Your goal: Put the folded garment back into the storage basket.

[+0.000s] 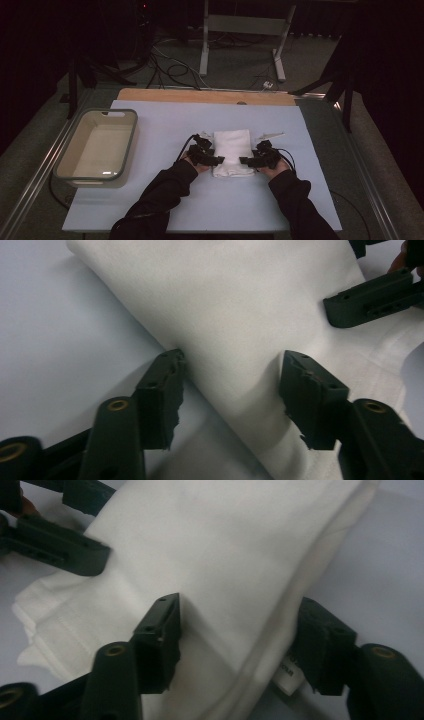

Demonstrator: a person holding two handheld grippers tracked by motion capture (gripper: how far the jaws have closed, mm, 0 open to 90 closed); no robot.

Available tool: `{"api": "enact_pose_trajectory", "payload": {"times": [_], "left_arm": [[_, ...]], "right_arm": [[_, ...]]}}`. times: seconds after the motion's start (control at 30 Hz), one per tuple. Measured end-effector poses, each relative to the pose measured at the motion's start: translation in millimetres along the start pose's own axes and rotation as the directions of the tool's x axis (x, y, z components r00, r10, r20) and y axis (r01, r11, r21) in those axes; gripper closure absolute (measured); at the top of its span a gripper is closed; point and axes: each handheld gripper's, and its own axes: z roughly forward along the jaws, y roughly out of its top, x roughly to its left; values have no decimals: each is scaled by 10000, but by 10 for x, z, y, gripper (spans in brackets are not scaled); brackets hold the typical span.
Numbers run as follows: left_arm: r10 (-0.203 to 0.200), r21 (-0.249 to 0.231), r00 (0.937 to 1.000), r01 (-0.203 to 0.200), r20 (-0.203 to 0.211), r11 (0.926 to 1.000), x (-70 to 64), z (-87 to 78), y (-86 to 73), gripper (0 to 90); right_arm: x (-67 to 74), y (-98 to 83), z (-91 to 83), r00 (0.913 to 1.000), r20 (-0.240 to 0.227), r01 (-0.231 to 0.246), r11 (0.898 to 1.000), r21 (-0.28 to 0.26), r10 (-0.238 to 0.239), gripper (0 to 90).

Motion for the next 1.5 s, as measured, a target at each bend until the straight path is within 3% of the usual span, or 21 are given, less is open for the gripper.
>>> {"api": "enact_pose_trajectory", "payload": {"times": [0.3, 0.4, 0.43, 0.53, 0.63, 1.13, 1.5], "left_arm": [[-112, 131, 9999, 112, 65, 9999, -45, 14, 24, 570], [-80, 136, 10000, 80, 2, 9999, -56, 12, 26, 601], [21, 147, 9998, -18, -193, 9999, -99, 6, 45, 601], [-10, 108, 9996, 13, -266, 9999, -123, 4, 55, 667], [47, 135, 9995, -42, -313, 9999, -136, -6, 65, 704], [269, 40, 9987, -268, -432, 9996, -200, -92, 130, 770], [286, -253, 9980, -300, -559, 9992, -191, -295, 211, 774]], "right_arm": [[30, 4, -6, 9997, -244, -94, 9998, 167, 98, 553], [34, 5, -7, 9994, -322, -126, 9997, 197, 132, 572], [34, 5, -7, 9994, -322, -126, 9997, 197, 132, 586], [60, 12, -23, 9992, -358, -147, 9998, 148, 152, 690], [81, 18, -35, 9997, -250, -46, 9999, 119, 49, 719], [141, 88, -106, 9998, -174, -74, 10000, -6, 74, 759], [225, 209, -183, 9993, -368, -104, 9995, -299, 93, 760]]}}
